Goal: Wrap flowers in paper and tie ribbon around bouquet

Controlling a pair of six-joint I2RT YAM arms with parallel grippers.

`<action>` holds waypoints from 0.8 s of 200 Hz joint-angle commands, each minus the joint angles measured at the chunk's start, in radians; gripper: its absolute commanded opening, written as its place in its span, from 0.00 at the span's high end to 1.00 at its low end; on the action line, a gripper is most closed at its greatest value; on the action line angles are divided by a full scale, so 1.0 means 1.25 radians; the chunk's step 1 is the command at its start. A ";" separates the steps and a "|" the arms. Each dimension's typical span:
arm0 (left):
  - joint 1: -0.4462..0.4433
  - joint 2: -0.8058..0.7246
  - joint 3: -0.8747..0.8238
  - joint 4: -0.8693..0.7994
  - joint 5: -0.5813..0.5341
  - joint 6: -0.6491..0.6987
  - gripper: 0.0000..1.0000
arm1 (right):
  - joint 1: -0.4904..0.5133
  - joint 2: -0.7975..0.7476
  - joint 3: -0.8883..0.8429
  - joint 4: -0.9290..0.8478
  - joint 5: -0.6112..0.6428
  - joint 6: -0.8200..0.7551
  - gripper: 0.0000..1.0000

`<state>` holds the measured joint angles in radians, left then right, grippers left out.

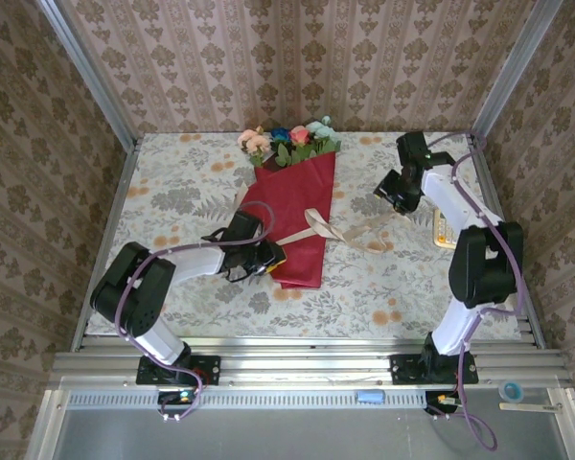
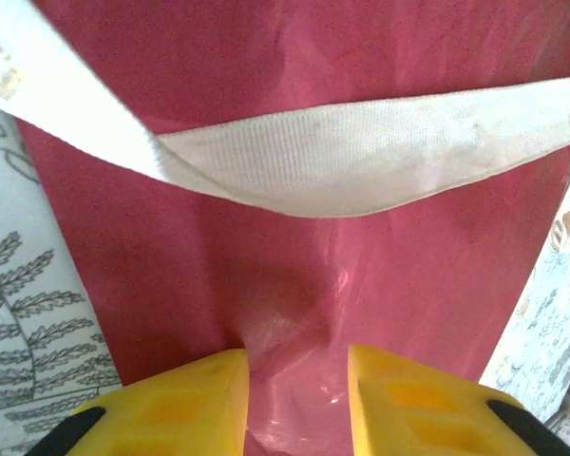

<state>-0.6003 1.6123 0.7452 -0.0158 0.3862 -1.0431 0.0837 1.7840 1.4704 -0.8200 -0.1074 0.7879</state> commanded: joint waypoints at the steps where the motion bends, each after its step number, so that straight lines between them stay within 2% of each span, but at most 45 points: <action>1: 0.015 -0.046 0.048 -0.066 0.008 -0.032 0.61 | 0.001 0.054 -0.018 -0.003 0.013 0.023 0.49; 29: 0.034 -0.082 0.100 -0.156 0.004 -0.087 0.52 | 0.001 0.119 -0.011 0.017 -0.007 0.047 0.48; 54: 0.048 -0.073 0.154 -0.231 0.025 -0.195 0.48 | 0.002 0.157 -0.007 0.028 -0.005 0.063 0.48; 114: 0.019 0.043 0.250 -0.194 0.015 -0.543 0.45 | 0.004 0.213 0.011 0.041 0.006 0.087 0.53; 160: 0.000 0.162 0.310 -0.201 -0.017 -0.637 0.47 | 0.009 0.228 0.019 0.045 0.012 0.090 0.55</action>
<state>-0.5953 1.7580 1.0950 -0.2390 0.3958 -1.7107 0.0845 2.0453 1.4605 -0.7624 -0.1120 0.8761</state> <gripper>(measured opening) 0.541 0.455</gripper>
